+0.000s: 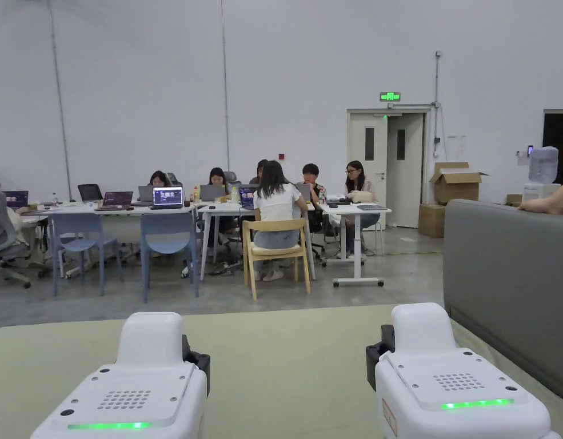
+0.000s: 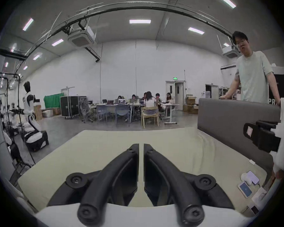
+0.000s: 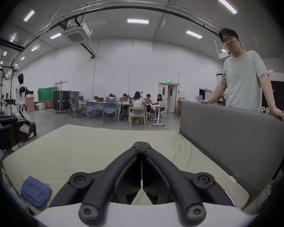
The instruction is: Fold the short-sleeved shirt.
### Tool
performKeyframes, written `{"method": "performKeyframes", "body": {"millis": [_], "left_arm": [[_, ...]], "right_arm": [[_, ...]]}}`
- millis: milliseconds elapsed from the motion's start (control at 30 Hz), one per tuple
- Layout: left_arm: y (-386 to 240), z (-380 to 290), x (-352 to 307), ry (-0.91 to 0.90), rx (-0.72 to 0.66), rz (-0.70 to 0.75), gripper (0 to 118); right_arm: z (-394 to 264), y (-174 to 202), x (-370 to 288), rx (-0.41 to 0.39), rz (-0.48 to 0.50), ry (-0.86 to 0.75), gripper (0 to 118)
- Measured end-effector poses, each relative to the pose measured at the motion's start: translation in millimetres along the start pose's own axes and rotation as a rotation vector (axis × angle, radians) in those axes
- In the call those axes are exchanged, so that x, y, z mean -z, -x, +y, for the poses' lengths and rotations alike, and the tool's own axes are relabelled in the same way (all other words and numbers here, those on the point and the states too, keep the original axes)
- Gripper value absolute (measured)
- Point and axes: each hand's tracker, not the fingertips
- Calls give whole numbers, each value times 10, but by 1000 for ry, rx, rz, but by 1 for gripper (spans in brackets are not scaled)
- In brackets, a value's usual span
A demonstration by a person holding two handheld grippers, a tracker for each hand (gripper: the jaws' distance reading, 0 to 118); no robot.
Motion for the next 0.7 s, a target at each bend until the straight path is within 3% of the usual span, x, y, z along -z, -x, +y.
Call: {"method": "performKeyframes", "body": {"millis": [700], "left_arm": [[119, -163, 56, 64, 29, 38, 4]], "right_arm": [[-119, 132, 116, -7, 43, 69, 3]]}}
